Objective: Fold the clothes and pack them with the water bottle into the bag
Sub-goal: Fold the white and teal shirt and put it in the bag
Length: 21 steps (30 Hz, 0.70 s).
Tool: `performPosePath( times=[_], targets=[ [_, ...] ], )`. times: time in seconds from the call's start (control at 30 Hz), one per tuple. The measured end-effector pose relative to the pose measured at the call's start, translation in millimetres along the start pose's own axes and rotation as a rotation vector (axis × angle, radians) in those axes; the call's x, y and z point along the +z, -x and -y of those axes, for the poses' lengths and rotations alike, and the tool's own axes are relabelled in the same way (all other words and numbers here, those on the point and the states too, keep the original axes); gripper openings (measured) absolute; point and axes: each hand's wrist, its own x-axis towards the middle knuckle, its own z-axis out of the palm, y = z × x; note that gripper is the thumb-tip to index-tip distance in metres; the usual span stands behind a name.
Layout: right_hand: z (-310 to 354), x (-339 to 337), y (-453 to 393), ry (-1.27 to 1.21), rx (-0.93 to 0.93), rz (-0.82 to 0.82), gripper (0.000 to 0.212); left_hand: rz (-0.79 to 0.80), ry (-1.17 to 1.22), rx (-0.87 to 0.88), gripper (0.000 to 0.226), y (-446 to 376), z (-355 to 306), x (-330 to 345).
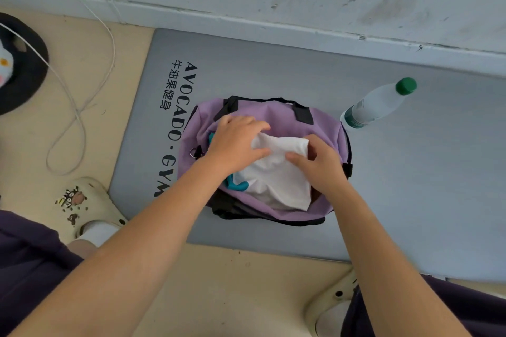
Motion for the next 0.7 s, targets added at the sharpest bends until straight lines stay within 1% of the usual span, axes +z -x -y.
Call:
performPosePath(
  times=[0.07, 0.1, 0.13, 0.17, 0.2, 0.23, 0.27, 0.3, 0.33, 0.37, 0.4, 0.43, 0.5, 0.53, 0.57, 0.63, 0.67, 0.7],
  targets=[
    [-2.7, -6.3, 5.6, -0.084, -0.008, 0.068, 0.016, 0.264, 0.023, -0.05, 0.05, -13.1, -0.4, -5.7],
    [-3.8, -9.8, 7.2, -0.119, -0.008, 0.079, 0.015, 0.362, 0.043, -0.09, 0.046, -16.5, 2.2, -9.9],
    [-3.6, -13.0, 8.0, -0.164, -0.012, 0.077, 0.014, 0.416, 0.096, -0.129, 0.044, -18.9, 6.1, -14.8],
    [-2.7, -15.2, 7.2, -0.219, -0.018, 0.059, 0.013, 0.417, 0.18, -0.155, 0.046, -21.0, 10.7, -19.4],
    [-1.2, -16.7, 5.2, -0.28, -0.016, 0.034, 0.013, 0.373, 0.253, -0.165, 0.05, -22.5, 13.1, -23.5],
    [0.9, -17.8, 2.4, -0.334, 0.002, -0.004, 0.015, 0.298, 0.274, -0.17, 0.053, -24.0, 14.1, -26.3],
    [4.4, -17.7, -0.9, -0.372, 0.036, -0.04, 0.017, 0.213, 0.223, -0.167, 0.053, -24.8, 13.2, -27.6],
    [7.3, -17.1, -5.0, -0.353, 0.07, -0.063, 0.019, 0.124, 0.111, -0.148, 0.049, -24.6, 10.6, -27.8],
    [9.2, -17.1, -9.7, -0.266, 0.098, -0.066, 0.023, 0.032, -0.019, -0.127, 0.042, -22.7, 8.2, -25.4],
    [9.7, -16.9, -13.4, -0.136, 0.121, -0.04, 0.033, -0.046, -0.132, -0.103, 0.039, -18.0, 5.4, -19.9],
    [9.2, -15.9, -15.1, -0.008, 0.148, -0.009, 0.045, -0.114, -0.234, -0.078, 0.046, -11.6, 1.0, -12.7],
    [7.6, -14.8, -15.2, 0.093, 0.183, 0.004, 0.054, -0.183, -0.281, -0.024, 0.053, -4.0, -4.2, -4.1],
    [3.2, -12.6, -11.5, 0.2, 0.262, -0.019, 0.061, -0.323, -0.282, 0.138, 0.053, 12.3, -17.1, 19.5],
    [-0.4, -11.3, -8.7, 0.224, 0.313, -0.005, 0.062, -0.329, -0.289, 0.171, 0.055, 20.3, -23.9, 31.9],
    [-5.0, -8.5, -5.7, 0.243, 0.375, 0.038, 0.063, -0.27, -0.296, 0.143, 0.063, 27.0, -28.6, 44.1],
    [-10.0, -0.5, 1.5, 0.166, 0.51, 0.124, 0.078, -0.071, -0.296, 0.009, 0.085, 38.5, -33.4, 63.2],
    [-12.7, 3.6, 2.9, 0.031, 0.548, 0.083, 0.083, -0.014, -0.294, -0.023, 0.092, 42.0, -32.8, 71.5],
    [-14.6, 7.0, 2.1, -0.147, 0.55, -0.009, 0.08, 0.016, -0.293, -0.034, 0.096, 44.3, -32.0, 77.4]
  ],
)
